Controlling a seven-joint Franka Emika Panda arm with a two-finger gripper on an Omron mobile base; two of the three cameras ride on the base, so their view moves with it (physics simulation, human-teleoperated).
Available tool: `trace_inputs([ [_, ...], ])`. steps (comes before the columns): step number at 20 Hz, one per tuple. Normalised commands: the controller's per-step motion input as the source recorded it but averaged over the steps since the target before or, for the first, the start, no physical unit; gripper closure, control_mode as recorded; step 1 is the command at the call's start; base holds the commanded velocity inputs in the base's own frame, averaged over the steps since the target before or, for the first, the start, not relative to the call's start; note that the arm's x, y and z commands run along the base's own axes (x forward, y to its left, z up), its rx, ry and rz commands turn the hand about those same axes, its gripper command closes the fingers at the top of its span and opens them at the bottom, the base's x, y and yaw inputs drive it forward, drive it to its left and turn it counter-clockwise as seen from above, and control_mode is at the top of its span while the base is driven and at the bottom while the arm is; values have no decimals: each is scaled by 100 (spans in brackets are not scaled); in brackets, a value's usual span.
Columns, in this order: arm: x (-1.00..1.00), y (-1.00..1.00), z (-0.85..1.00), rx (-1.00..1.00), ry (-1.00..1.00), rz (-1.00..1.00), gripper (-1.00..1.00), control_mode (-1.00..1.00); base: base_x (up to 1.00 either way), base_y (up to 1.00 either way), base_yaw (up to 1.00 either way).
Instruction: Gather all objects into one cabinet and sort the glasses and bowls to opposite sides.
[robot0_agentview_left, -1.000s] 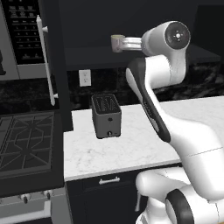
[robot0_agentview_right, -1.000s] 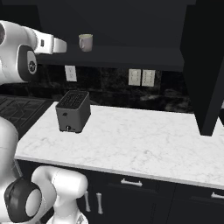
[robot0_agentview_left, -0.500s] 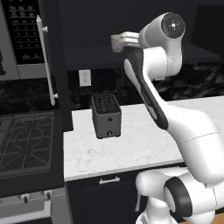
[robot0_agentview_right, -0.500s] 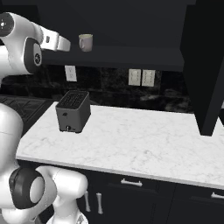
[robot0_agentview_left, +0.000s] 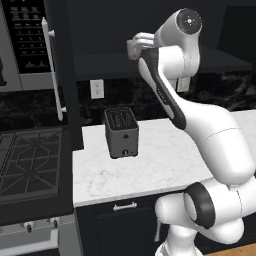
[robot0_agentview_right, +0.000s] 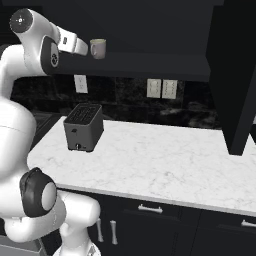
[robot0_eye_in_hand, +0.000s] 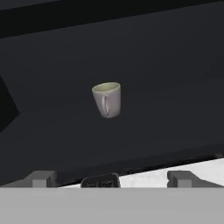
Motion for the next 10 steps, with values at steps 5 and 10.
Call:
trace_inputs([
  [5, 38, 0, -1, 0, 0, 0, -100, -100, 0, 0, 0],
  [10, 44, 0, -10, 0, 0, 0, -100, -100, 0, 0, 0],
])
